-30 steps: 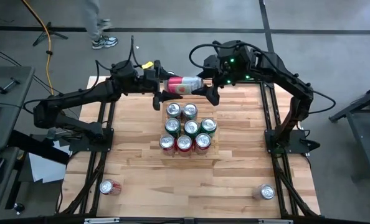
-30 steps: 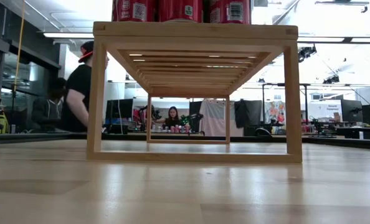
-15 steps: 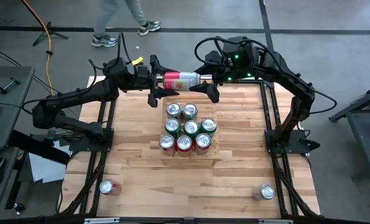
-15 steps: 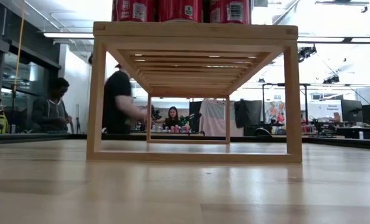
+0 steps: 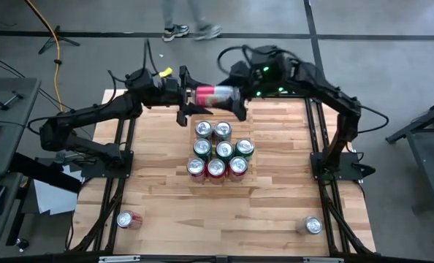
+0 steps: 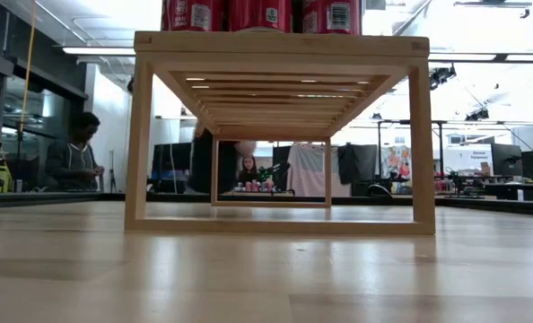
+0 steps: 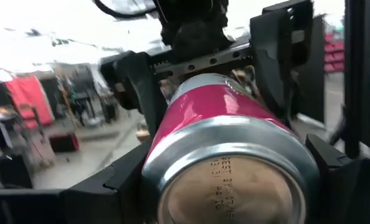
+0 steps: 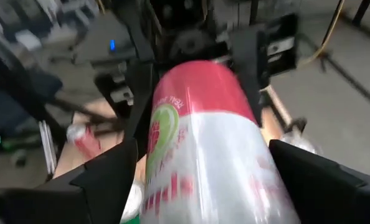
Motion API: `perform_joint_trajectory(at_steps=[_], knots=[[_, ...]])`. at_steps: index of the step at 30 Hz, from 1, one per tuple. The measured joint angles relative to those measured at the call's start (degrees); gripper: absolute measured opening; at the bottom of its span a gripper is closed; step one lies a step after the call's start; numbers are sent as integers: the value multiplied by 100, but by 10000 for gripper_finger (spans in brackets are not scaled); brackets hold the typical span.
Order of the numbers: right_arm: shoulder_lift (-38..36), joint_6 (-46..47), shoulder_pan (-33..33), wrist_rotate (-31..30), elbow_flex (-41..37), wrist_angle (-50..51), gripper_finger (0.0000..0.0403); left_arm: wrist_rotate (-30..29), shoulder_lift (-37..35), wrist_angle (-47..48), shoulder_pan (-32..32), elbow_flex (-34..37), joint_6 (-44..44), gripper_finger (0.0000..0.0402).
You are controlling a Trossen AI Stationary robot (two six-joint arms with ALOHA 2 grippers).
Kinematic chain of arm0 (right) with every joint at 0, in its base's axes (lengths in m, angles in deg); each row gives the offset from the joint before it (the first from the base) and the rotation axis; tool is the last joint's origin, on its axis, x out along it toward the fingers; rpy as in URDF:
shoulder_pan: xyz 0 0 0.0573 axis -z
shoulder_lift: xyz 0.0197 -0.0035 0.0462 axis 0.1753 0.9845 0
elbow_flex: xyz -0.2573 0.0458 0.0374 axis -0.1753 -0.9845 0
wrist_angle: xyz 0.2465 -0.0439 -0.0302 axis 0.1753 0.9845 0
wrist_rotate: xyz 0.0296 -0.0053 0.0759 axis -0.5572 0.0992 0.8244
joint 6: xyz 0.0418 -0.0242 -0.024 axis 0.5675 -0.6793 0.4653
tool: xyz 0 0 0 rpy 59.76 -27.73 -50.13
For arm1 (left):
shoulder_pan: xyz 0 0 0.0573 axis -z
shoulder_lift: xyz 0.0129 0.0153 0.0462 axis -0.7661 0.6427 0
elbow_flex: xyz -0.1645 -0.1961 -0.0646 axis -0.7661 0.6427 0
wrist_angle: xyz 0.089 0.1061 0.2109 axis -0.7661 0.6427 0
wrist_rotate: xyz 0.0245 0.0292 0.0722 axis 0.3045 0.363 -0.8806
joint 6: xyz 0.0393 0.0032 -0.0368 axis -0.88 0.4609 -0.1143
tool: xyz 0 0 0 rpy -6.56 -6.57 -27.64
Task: Place canned beverage on shelf
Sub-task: Put the white-pink soda can on the shelf aligned with the other white-pink soda can
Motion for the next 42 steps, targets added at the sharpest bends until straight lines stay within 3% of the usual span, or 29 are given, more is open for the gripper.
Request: perform_joint_trajectory(at_steps=[10, 14, 18, 22, 26, 30, 34, 37, 42], knots=[[-199, 79, 271, -29, 19, 77, 349, -48, -136, 340, -367, -23, -104, 230], [-427, 101, 441, -11, 34, 544, 349, -227, -344, 731, -740, -16, -50, 230], [-591, -88, 506, -370, 34, 1232, 350, -216, -604, 819, -1107, 75, 287, 230], [-682, -186, 568, -628, 34, 1735, 350, -51, -774, 80, -1266, 548, 958, 230], [-696, -297, 583, -597, -200, 1623, 350, 105, -761, -1920, -1240, 1255, 2202, 230], [-828, -469, 581, -324, -1078, 713, 350, -139, -427, -3969, -1018, 1831, 3671, 230], [-996, -477, 611, 215, -2289, -1476, 350, -863, -20, -5422, -636, 1949, 4890, 230], [-1010, -198, 611, 749, -2917, -3323, 350, -1700, 259, -6047, -277, 1938, 5426, 230], [-981, 237, 605, 844, -3503, -5510, 350, -2900, 536, -6389, 194, 1941, 6025, 230]])
